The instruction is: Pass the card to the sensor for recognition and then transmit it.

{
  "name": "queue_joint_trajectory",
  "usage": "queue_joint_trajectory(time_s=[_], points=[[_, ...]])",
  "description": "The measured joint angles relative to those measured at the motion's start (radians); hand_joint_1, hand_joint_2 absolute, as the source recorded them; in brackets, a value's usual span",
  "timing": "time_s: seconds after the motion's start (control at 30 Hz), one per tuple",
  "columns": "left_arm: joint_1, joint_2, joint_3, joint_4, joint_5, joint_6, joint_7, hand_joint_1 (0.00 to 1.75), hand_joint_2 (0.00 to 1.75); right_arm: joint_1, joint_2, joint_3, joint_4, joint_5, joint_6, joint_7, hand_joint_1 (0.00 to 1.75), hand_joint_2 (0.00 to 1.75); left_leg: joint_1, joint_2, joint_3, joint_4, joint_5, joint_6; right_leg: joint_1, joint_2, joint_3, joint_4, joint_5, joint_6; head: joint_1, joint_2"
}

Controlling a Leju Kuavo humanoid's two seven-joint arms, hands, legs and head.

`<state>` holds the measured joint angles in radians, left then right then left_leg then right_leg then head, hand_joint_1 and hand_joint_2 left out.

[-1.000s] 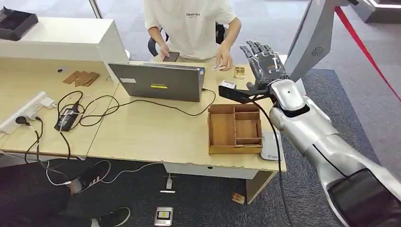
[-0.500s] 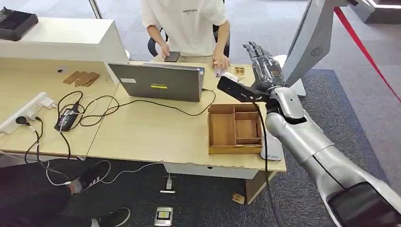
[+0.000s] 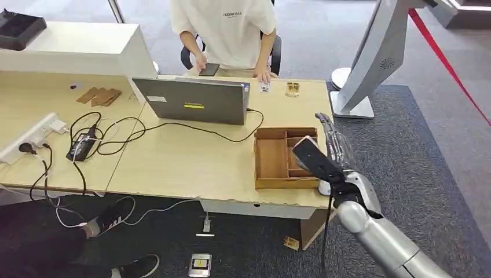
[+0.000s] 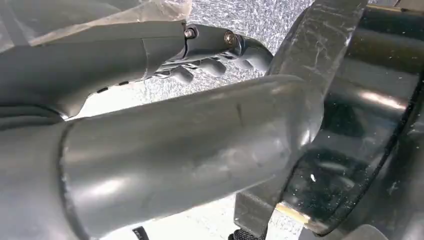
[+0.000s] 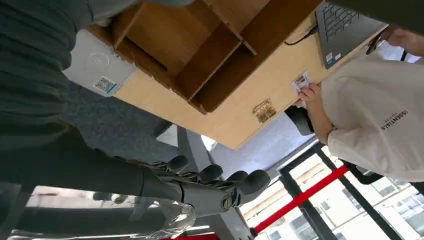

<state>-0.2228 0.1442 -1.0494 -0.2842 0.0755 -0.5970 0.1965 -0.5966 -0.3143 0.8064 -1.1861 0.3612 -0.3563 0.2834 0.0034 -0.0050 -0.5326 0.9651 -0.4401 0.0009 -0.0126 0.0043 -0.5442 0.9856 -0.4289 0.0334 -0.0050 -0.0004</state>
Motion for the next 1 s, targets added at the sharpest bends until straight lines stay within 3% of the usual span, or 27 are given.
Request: queue_joint_trajectory(time_s=[0.4, 1.0], points=[[0.000, 0.000, 0.005, 0.000, 0.000, 0.000, 0.013, 0.00, 0.00, 0.101, -0.012, -0.039, -0.059, -0.008, -0.019, -0.043, 0.00, 1.75, 0.000, 0.000, 0.000, 0.000, 0.000, 0.000, 0.000, 0.000, 0.000, 0.000, 0.000, 0.000, 0.000, 0.000], [0.000, -0.001, 0.011, 0.000, 0.000, 0.000, 0.014, 0.00, 0.00, 0.116, -0.012, -0.063, -0.036, 0.003, -0.014, -0.049, 0.00, 1.75, 0.000, 0.000, 0.000, 0.000, 0.000, 0.000, 0.000, 0.000, 0.000, 0.000, 0.000, 0.000, 0.000, 0.000]])
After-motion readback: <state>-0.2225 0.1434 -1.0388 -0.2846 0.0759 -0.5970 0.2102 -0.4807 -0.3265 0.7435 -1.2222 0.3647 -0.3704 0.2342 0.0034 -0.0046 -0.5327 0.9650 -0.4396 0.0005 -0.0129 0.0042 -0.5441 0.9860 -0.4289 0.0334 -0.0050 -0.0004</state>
